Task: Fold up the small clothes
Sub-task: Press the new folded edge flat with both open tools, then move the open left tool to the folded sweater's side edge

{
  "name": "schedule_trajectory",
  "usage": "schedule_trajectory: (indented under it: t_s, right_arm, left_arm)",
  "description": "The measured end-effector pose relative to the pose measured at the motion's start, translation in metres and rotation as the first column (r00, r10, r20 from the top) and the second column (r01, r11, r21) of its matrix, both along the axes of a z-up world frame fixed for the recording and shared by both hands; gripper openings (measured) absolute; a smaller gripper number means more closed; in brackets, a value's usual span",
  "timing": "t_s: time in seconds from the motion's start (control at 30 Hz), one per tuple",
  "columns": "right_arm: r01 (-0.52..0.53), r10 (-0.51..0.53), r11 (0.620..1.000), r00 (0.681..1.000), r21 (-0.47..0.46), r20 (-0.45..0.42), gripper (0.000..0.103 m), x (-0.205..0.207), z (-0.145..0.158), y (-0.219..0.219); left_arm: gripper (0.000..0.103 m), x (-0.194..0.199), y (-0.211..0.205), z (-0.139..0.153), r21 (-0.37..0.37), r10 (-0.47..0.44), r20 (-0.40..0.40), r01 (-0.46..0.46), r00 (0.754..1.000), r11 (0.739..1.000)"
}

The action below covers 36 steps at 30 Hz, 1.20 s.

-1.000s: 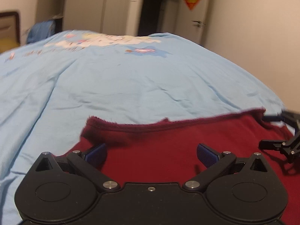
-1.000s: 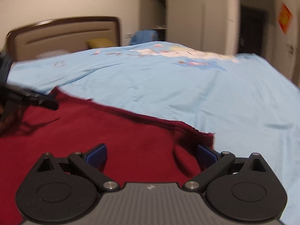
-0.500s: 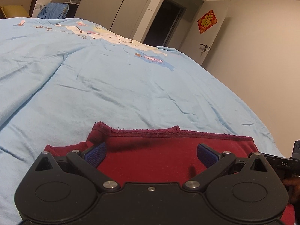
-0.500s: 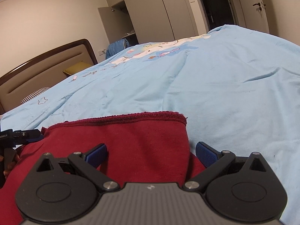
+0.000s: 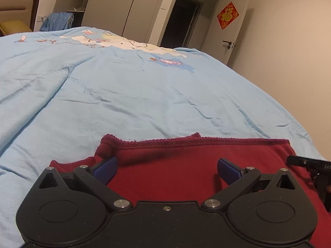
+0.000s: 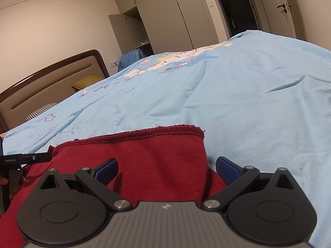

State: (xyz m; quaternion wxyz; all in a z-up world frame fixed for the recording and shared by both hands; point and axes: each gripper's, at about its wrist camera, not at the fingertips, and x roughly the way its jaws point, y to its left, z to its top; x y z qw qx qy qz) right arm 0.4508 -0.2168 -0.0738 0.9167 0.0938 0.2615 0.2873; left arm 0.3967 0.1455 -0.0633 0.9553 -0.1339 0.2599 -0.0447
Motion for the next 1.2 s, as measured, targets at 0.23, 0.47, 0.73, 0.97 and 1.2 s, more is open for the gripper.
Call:
schedule_trajectory:
  t_s: [0.23, 0.47, 0.73, 0.97, 1.2]
  right_arm:
    - [0.099, -0.096, 0.993, 0.994, -0.069, 0.051, 0.103, -0.017, 0.009, 0.005]
    - [0.187, -0.154, 0.968, 0.970, -0.169, 0.190, 0.103, -0.076, 0.044, 0.015]
    - [0.153, -0.114, 0.972, 0.971, -0.179, 0.212, 0.103, -0.126, 0.061, 0.044]
    - [0.133, -0.095, 0.977, 0.972, -0.169, 0.216, 0.103, -0.158, 0.039, 0.076]
    - [0.185, -0.120, 0.961, 0.948, -0.205, 0.295, 0.103, -0.186, 0.020, 0.107]
  left_arm:
    - [0.102, -0.001, -0.005, 0.000, 0.045, 0.004, -0.008, -0.003, 1.000, 0.999]
    - [0.102, -0.006, -0.008, 0.008, 0.066, 0.018, -0.017, -0.017, 1.000, 0.998]
    - [0.102, -0.079, 0.004, 0.042, 0.003, 0.105, 0.073, -0.105, 0.992, 0.994]
    - [0.102, -0.173, 0.026, 0.047, -0.042, 0.228, 0.073, -0.225, 0.971, 0.973]
    - [0.102, -0.214, 0.022, 0.026, -0.072, 0.233, 0.011, -0.232, 0.972, 0.970]
